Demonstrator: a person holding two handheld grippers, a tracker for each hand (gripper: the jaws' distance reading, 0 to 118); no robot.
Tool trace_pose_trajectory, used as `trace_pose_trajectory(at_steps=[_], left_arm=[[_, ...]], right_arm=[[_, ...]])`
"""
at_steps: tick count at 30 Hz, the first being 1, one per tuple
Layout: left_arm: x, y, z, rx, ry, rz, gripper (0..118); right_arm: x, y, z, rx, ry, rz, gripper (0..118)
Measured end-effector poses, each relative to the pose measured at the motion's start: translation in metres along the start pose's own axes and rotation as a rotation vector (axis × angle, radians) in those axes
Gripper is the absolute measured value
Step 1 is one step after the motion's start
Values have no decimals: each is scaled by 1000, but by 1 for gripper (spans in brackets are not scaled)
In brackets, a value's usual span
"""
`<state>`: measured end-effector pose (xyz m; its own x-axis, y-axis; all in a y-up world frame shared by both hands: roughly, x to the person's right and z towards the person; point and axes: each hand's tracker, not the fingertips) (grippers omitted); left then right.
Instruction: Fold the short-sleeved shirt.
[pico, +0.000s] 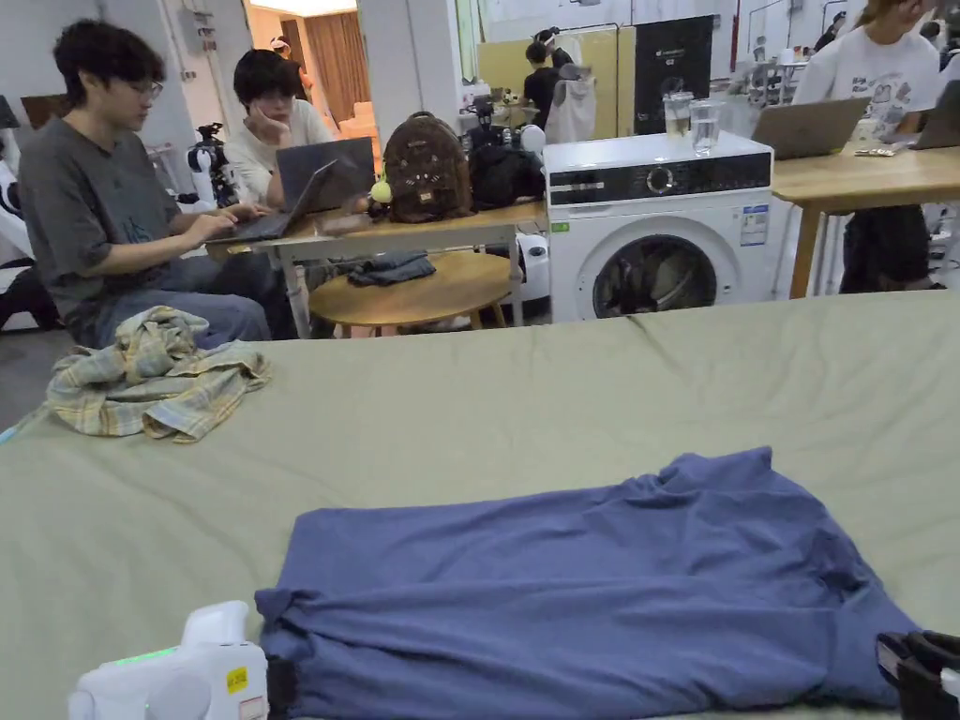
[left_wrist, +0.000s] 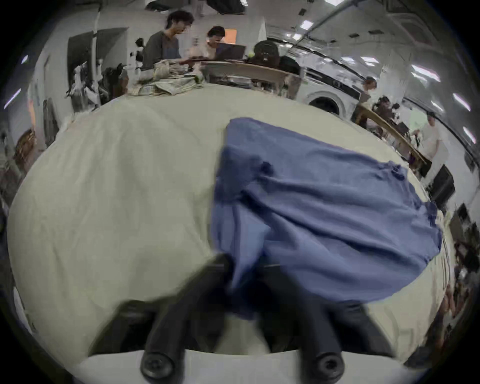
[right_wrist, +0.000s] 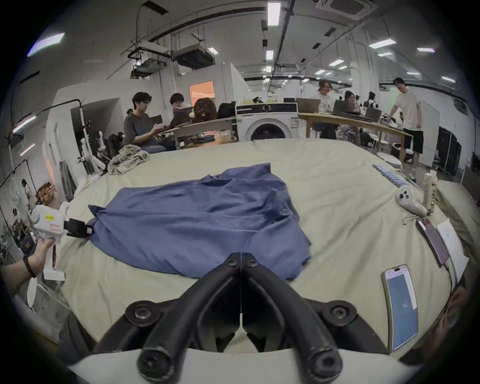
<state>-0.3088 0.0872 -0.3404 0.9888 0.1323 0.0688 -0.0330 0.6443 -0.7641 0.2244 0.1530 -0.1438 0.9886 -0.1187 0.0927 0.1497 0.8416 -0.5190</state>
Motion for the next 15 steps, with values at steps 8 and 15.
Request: trace_pose_trajectory(at_steps=[8,15], left_arm=[[13,8,-11,-99,34,-101,0],[17,-2,-4,-63,27,-77,0]], right_arm=[[38,11,-47,-53,-72,-155,73],[51,-6,-118,-251,-12,-291,14]])
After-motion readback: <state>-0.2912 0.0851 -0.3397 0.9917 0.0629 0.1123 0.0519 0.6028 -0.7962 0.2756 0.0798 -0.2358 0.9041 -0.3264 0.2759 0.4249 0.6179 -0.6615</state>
